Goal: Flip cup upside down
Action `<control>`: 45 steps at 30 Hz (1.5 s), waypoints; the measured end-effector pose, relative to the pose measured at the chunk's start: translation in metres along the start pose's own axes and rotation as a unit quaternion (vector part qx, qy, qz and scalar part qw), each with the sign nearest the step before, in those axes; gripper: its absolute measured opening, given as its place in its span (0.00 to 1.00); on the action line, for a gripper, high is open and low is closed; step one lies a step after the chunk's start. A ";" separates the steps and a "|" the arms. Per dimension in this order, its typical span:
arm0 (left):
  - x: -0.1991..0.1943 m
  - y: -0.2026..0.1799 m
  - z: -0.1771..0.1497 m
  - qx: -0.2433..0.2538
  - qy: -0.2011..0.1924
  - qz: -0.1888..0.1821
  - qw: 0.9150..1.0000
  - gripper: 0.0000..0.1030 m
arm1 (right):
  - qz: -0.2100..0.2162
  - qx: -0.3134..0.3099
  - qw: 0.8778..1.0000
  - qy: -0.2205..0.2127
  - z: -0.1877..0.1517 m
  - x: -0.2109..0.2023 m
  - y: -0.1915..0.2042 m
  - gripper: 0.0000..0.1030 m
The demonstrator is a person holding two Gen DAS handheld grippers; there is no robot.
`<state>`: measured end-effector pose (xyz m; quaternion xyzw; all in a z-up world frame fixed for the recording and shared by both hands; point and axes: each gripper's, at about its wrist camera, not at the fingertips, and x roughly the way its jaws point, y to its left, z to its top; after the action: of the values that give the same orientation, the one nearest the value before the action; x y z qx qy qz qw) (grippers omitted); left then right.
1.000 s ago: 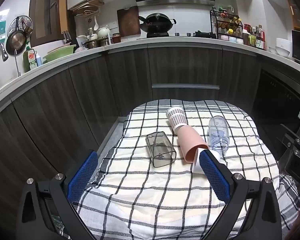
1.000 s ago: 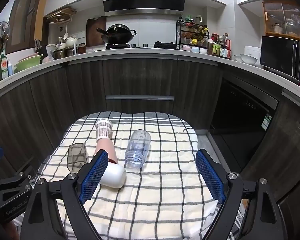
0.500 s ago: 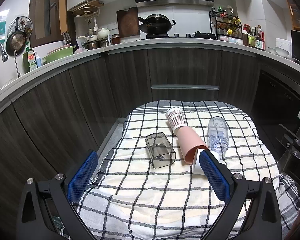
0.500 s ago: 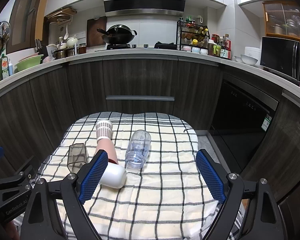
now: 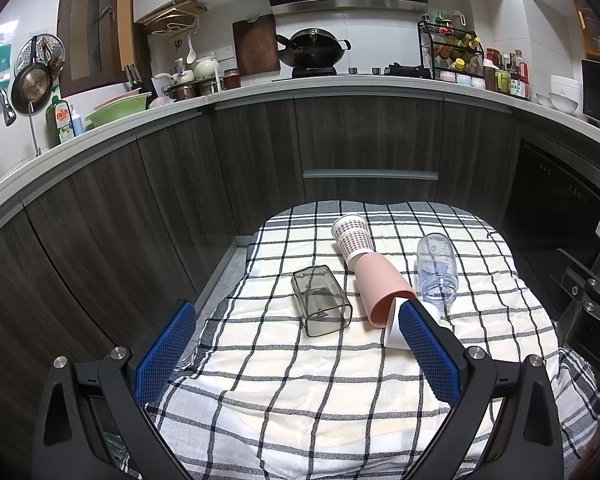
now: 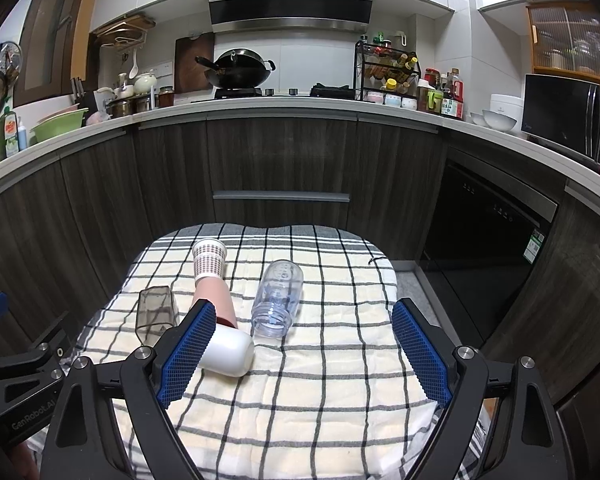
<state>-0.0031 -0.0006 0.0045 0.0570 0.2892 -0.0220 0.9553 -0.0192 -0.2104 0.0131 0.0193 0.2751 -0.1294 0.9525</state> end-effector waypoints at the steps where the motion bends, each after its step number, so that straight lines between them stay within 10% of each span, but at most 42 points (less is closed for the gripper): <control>1: 0.000 0.000 0.000 -0.001 0.001 0.000 1.000 1.00 | 0.000 0.000 1.000 0.000 0.000 0.000 0.000 0.87; 45: -0.001 0.002 0.003 -0.005 -0.001 -0.003 1.000 1.00 | 0.001 0.000 1.000 0.000 0.001 0.001 -0.002 0.87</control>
<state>-0.0023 0.0008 0.0079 0.0508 0.2885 -0.0238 0.9558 -0.0182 -0.2130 0.0132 0.0196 0.2753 -0.1281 0.9526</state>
